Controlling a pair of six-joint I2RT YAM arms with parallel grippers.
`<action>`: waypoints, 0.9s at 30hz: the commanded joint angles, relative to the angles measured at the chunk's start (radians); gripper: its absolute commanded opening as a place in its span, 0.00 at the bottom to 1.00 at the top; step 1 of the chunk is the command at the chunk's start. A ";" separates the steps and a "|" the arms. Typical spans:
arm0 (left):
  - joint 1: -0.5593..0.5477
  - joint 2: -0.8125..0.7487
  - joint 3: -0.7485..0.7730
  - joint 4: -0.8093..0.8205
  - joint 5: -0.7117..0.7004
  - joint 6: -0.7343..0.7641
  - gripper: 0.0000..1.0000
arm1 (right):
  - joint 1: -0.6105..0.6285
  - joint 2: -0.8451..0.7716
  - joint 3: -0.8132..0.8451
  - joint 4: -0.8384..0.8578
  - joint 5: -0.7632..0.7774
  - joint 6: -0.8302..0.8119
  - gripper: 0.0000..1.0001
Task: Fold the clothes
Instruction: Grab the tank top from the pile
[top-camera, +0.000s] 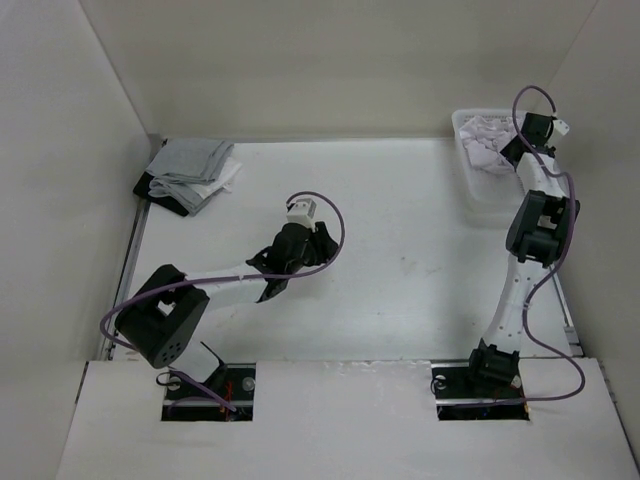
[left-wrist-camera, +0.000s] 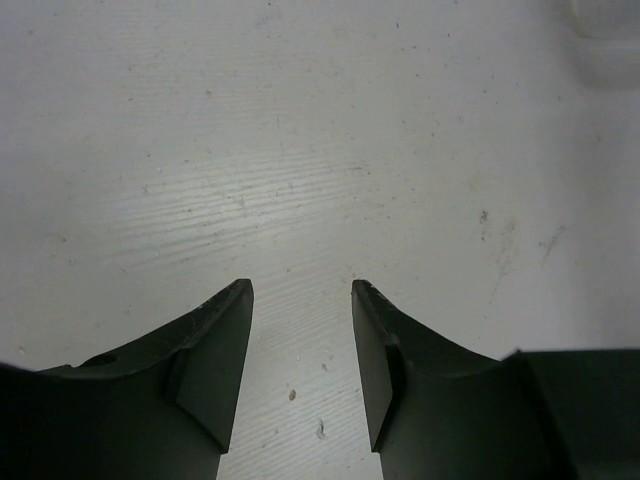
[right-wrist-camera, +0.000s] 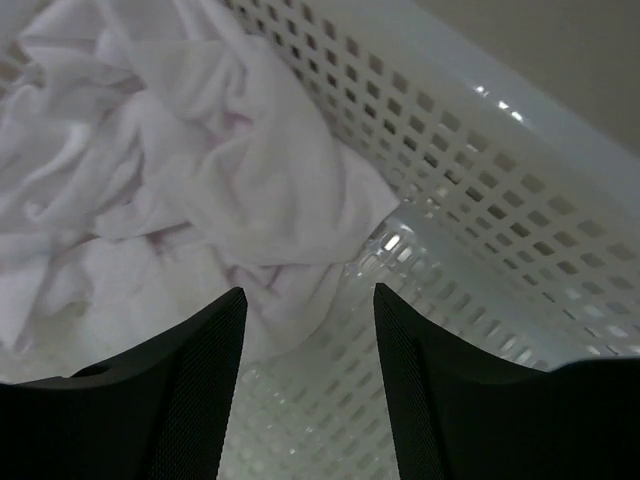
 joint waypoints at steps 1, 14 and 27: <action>0.018 -0.003 -0.018 0.117 0.081 -0.051 0.43 | -0.012 0.053 0.135 -0.041 -0.032 -0.026 0.59; 0.058 -0.012 -0.035 0.165 0.088 -0.056 0.43 | -0.027 0.289 0.465 -0.166 -0.075 0.028 0.46; 0.072 0.002 -0.032 0.182 0.090 -0.056 0.42 | -0.040 -0.061 -0.026 0.275 -0.182 0.103 0.00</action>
